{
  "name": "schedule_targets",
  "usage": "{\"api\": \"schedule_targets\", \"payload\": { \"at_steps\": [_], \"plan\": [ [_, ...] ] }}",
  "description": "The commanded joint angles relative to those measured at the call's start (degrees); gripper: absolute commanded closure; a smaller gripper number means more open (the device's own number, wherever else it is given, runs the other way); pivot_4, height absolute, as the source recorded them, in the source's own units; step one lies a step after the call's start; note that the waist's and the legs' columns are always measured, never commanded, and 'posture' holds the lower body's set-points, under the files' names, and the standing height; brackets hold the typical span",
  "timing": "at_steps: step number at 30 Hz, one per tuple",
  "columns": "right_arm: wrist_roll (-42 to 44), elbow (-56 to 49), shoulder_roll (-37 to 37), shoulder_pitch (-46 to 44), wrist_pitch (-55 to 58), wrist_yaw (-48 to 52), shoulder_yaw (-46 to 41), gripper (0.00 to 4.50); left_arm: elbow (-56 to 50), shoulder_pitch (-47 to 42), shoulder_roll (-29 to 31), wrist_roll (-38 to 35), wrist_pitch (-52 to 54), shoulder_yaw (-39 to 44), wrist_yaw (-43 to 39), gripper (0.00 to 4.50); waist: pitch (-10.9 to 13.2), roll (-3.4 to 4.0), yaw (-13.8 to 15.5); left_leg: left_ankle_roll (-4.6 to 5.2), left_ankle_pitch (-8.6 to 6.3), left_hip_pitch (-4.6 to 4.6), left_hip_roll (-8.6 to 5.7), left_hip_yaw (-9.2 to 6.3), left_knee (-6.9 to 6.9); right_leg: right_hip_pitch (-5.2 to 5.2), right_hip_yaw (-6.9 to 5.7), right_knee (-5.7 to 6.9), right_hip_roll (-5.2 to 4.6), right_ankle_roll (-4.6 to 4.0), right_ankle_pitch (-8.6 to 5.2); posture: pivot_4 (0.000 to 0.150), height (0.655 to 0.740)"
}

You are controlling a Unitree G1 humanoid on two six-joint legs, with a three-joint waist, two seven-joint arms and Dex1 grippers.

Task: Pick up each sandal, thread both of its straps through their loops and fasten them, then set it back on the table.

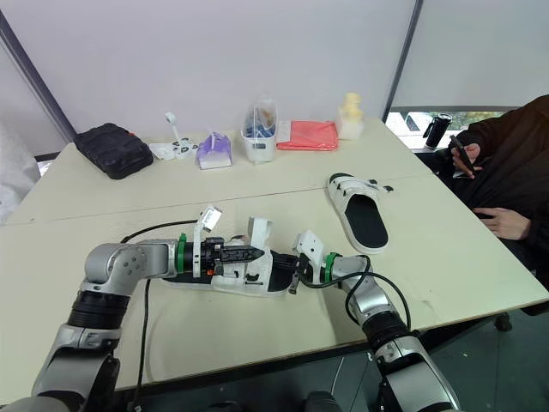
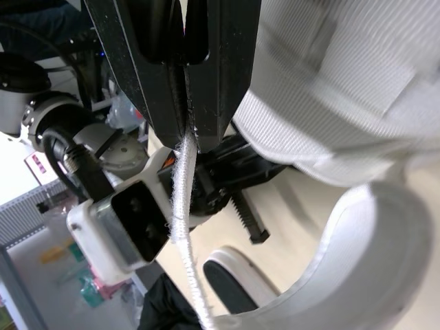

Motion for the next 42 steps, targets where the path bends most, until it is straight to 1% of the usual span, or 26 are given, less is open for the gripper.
{"api": "schedule_targets", "payload": {
  "at_steps": [1,9,13,16,29,31,36,38,42],
  "plan": [
    [-5.7,6.1,0.0,3.7,3.7,-0.9,4.1,4.5,-2.1,0.5,0.3,-1.8,0.7,0.1,-0.8,4.48,0.0,0.0,0.0,0.0,0.0,0.0,0.0,0.0,0.0,0.0,0.0,0.0,0.0,0.0,0.0,0.15,0.74],
    [-5.8,6.3,0.1,3.7,3.6,-0.9,4.2,4.5,-3.9,1.1,-1.0,-3.3,1.7,0.3,0.7,4.48,0.0,0.0,0.0,0.0,0.0,0.0,0.0,0.0,0.0,0.01,0.0,0.0,-0.01,0.0,0.0,0.15,0.74],
    [-5.8,6.2,0.1,3.9,3.6,-1.0,4.2,4.5,-4.2,1.1,-1.4,-4.6,2.8,1.3,1.3,4.48,0.0,-0.01,0.0,0.0,0.0,0.01,0.0,0.0,0.01,0.02,0.0,0.0,-0.01,0.0,0.0,0.15,0.74],
    [-5.8,6.1,0.1,4.0,3.7,-1.0,4.3,4.5,-3.2,-0.1,-2.4,-6.5,4.4,3.7,2.4,4.48,0.0,-0.01,0.0,0.0,0.0,0.01,0.0,0.0,0.0,0.03,0.0,0.0,-0.01,0.0,0.0,0.15,0.74],
    [-5.8,6.3,0.3,3.8,3.7,-1.1,4.3,4.5,-3.9,1.1,-0.4,-5.1,3.2,1.0,1.4,4.48,0.0,-0.01,0.0,-0.01,0.0,0.02,0.0,0.0,0.01,0.03,0.0,0.0,0.0,0.0,0.0,0.15,0.74],
    [-5.8,6.3,0.2,3.8,3.7,-1.1,4.3,4.5,-4.1,1.7,0.2,-3.9,2.0,-0.4,1.0,4.48,0.0,-0.01,0.0,-0.01,0.0,0.01,0.0,0.0,0.0,0.03,0.0,0.0,0.0,-0.01,0.0,0.15,0.74],
    [-5.8,6.0,0.1,3.9,3.7,-1.1,4.3,4.5,-6.5,5.1,4.8,3.0,-5.4,-9.3,-1.8,4.48,-0.1,0.03,0.0,-0.02,-0.01,0.04,0.0,0.01,-0.02,0.04,0.02,0.0,-0.01,-0.02,0.0,0.15,0.74],
    [-5.8,6.0,0.1,4.0,3.6,-1.1,4.2,4.5,-6.0,5.9,5.0,4.7,-8.1,-10.5,-1.7,4.48,-0.1,0.06,0.0,-0.03,-0.01,0.06,0.0,0.01,-0.03,0.07,0.03,-0.02,-0.01,-0.04,-0.01,0.15,0.74],
    [-5.8,6.0,0.0,4.2,3.5,-1.2,4.2,4.5,-4.8,6.2,3.3,6.6,-12.2,-9.5,0.3,4.48,-0.1,0.06,0.0,-0.03,-0.02,0.09,0.0,0.0,-0.04,0.12,0.02,-0.05,-0.03,-0.2,-0.1,0.15,0.74]
  ]
}}
